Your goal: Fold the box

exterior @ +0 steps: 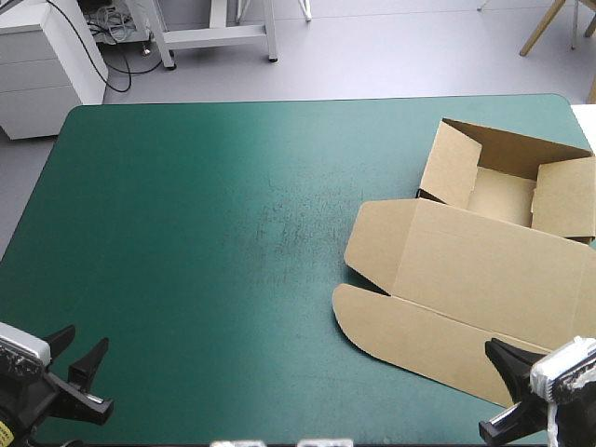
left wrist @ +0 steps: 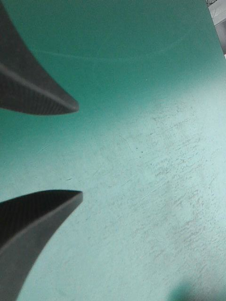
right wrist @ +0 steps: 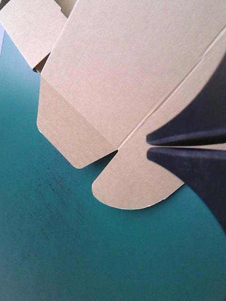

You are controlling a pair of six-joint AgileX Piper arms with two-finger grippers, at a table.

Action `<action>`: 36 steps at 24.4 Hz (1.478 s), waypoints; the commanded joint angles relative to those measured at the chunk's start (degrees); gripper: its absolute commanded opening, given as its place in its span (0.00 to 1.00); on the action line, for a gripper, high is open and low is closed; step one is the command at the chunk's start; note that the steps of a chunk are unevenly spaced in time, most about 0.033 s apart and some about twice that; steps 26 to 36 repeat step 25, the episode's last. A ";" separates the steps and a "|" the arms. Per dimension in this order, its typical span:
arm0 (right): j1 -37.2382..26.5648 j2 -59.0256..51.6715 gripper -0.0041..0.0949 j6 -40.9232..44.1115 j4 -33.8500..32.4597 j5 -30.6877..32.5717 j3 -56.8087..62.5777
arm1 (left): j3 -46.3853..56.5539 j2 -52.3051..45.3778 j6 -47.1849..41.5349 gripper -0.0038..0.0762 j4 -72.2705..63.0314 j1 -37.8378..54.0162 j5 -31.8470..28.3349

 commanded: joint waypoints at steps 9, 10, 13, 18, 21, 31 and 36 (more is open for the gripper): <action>0.19 -1.66 0.02 -3.50 0.60 -7.33 6.74 | 9.29 -1.90 -0.32 0.48 -6.68 -0.47 -9.58; 0.19 -1.66 0.02 -3.50 0.53 -7.51 6.74 | 9.99 -1.90 -0.32 0.48 -6.95 -0.47 -10.14; 0.19 -1.66 0.02 -4.14 0.53 -7.61 6.74 | 12.75 -1.90 -0.32 0.48 -7.29 -0.47 -13.75; 0.19 -1.66 0.02 -4.14 0.73 -7.50 6.74 | 13.71 -1.90 -0.32 0.48 -7.70 -0.47 -16.07; 0.19 -1.66 0.02 -4.14 0.73 -7.50 6.74 | 13.71 -1.90 -0.32 0.48 -7.70 -0.47 -16.07; 0.19 -1.66 0.02 -4.14 0.73 -7.50 6.74 | 13.71 -1.90 -0.32 0.48 -7.70 -0.47 -16.07; 0.19 -1.66 0.02 -4.14 0.73 -7.50 6.74 | 13.71 -1.90 -0.32 0.48 -7.70 -0.47 -16.07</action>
